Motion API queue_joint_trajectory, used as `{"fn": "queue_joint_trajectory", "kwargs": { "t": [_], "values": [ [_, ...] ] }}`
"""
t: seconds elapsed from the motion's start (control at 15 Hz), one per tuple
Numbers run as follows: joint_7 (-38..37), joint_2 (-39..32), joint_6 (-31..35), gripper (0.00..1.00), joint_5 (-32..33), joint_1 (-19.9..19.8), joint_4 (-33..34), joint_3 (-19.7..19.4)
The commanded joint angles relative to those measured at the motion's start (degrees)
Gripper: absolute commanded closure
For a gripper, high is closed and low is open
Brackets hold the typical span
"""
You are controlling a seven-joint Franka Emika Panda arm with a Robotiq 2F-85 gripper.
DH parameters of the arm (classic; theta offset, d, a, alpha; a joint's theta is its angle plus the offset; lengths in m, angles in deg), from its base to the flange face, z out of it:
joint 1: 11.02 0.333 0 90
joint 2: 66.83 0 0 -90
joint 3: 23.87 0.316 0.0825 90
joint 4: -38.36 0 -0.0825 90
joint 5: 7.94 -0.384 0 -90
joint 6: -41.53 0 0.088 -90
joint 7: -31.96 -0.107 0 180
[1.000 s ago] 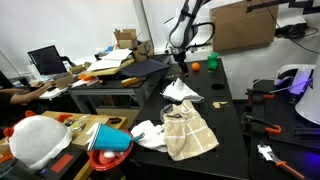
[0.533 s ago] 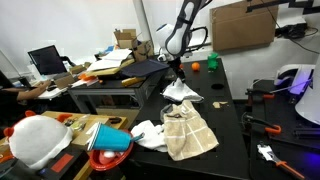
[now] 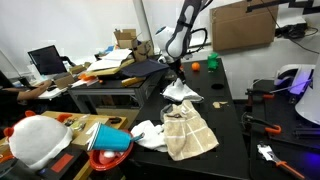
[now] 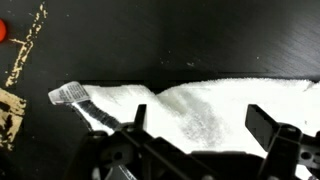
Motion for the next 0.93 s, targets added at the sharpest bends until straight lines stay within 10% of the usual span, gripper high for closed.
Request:
{"fn": "queue_joint_trajectory", "kwargs": {
  "t": [0.0, 0.33, 0.87],
  "values": [
    [0.4, 0.2, -0.5, 0.0, -2.9, -1.7, 0.1, 1.9],
    [0.9, 0.2, -0.2, 0.0, -6.2, -2.6, 0.3, 3.9],
    [-1.2, 1.1, -3.9, 0.71, -6.0, -1.5, 0.4, 3.4]
  ]
}}
